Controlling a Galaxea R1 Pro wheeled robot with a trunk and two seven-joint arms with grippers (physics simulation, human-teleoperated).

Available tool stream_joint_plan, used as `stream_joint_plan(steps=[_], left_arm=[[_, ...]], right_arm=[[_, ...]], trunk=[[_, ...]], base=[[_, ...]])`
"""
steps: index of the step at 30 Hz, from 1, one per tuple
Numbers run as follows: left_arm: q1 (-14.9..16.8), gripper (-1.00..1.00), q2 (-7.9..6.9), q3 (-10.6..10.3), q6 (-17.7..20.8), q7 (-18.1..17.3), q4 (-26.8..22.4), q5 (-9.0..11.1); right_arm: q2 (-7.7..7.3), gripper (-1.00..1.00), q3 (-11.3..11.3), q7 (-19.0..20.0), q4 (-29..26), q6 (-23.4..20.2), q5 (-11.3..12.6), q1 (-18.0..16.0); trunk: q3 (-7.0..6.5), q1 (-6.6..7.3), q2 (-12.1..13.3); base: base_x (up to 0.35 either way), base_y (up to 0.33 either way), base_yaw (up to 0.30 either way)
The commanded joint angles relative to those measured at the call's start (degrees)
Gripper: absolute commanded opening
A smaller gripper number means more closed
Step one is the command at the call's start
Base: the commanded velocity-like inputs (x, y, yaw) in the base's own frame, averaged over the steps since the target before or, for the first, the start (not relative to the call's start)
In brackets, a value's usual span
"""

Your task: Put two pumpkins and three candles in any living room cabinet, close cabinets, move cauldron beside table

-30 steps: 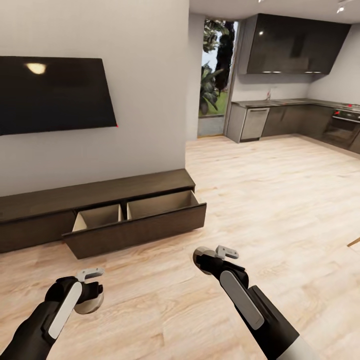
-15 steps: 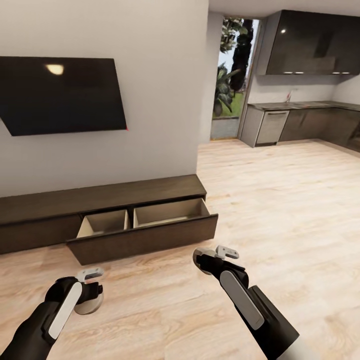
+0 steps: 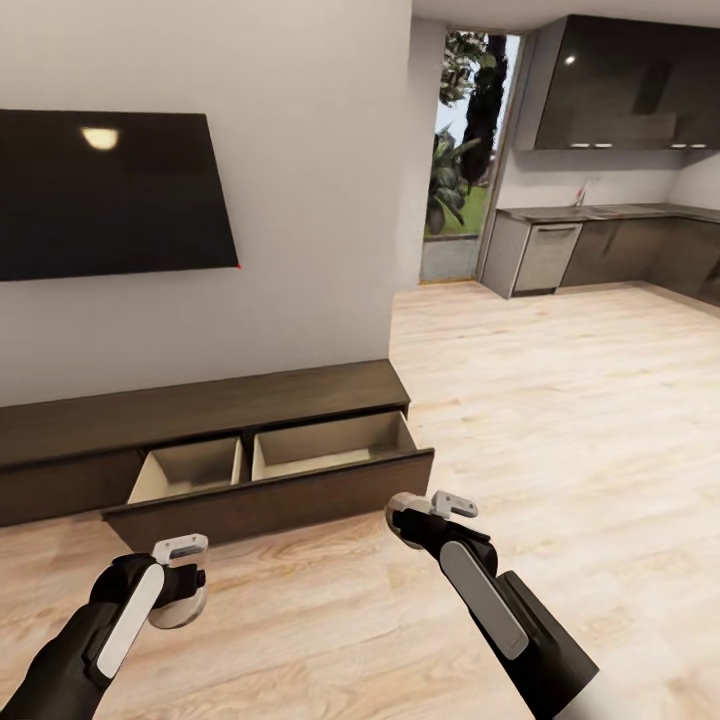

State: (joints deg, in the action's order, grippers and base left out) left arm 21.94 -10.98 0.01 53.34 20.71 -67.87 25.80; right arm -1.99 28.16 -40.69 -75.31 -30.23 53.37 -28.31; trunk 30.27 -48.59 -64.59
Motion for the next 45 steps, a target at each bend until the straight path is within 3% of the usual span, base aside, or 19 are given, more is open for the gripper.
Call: stream_joint_plan(steps=[1, 33, 45], left_arm=[[0.04, -1.0, -0.01, -0.01, 0.18, 0.51, -0.06, 0.48], [0.04, -1.0, -0.01, 0.08, 0.18, 0.56, -0.06, 0.48], [0.04, -1.0, -0.01, 0.08, 0.18, 0.56, -0.06, 0.48]], right_arm=[[-0.07, -1.0, 0.14, -0.53, -0.09, 0.04, 0.42, -0.07], [-0.11, -1.0, 0.14, -0.53, -0.1, 0.08, 0.42, -0.07], [-0.07, -1.0, 0.14, -0.53, -0.1, 0.0, 0.42, -0.07]], trunk=[[0.06, -0.03, -0.04], [0.06, -0.03, -0.04], [-0.05, -0.03, -0.04]], base=[[0.317, -0.004, 0.0], [0.311, 0.0, 0.001], [0.284, 0.0, 0.223]])
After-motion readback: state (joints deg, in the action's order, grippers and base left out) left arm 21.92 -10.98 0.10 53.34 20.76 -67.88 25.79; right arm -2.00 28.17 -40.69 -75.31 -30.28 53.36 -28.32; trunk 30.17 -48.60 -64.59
